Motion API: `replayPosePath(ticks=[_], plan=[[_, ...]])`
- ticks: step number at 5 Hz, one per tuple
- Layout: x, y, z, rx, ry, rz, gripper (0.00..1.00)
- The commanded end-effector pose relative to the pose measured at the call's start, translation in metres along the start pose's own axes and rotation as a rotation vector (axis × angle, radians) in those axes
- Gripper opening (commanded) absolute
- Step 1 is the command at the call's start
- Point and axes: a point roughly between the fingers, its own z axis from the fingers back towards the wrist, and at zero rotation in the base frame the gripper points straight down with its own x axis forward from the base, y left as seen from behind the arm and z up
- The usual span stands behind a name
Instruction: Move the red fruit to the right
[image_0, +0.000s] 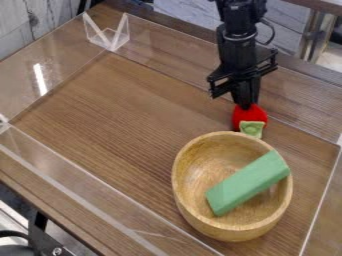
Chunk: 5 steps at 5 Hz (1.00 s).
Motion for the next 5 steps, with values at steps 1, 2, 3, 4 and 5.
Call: replayPosePath(ticks=[1,2,3,4,5], plan=[[0.0034,-0.0112,0.0075,-0.043,-0.016,-0.026,0.0],[0.0069,-0.0072,0.0022,-0.043,-0.012,-0.03,1.0],[0.0074,-0.0025,-0.0002,-0.045,-0.012,-0.013,1.0],[0.009,-0.0017,0.0073,-0.065,0.004,0.009,0.0],[0.0044,-0.0068,0.0097,-0.08,0.023,0.006,0.0]])
